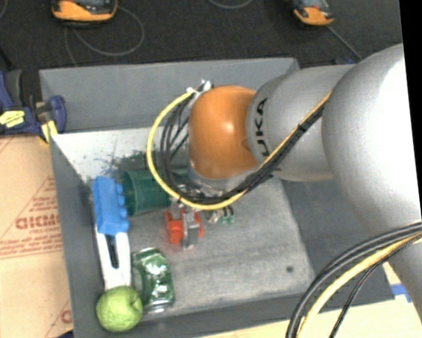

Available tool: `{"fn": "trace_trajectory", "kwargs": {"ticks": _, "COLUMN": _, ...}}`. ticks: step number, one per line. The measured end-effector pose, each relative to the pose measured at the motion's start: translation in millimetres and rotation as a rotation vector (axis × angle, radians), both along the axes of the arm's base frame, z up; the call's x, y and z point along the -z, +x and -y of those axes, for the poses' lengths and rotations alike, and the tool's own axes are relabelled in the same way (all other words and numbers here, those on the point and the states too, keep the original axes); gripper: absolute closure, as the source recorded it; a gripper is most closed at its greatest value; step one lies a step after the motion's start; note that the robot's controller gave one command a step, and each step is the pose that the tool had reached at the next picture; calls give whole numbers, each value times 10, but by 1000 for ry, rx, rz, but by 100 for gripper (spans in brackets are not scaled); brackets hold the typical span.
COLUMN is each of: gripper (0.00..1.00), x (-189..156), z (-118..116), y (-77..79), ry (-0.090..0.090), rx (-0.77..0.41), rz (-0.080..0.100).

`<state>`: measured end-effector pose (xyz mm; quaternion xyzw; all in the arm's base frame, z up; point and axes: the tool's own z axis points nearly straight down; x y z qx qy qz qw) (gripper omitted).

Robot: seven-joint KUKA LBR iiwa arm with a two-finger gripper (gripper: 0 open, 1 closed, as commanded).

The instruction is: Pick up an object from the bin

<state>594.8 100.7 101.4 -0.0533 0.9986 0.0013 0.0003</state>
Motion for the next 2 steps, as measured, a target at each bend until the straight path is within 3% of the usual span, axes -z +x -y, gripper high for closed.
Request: {"fn": "trace_trajectory", "kwargs": {"ticks": 2, "gripper": 100, "x": -266, "z": 2, "y": 11, "ry": 0, "rx": 0, "rz": 5}}
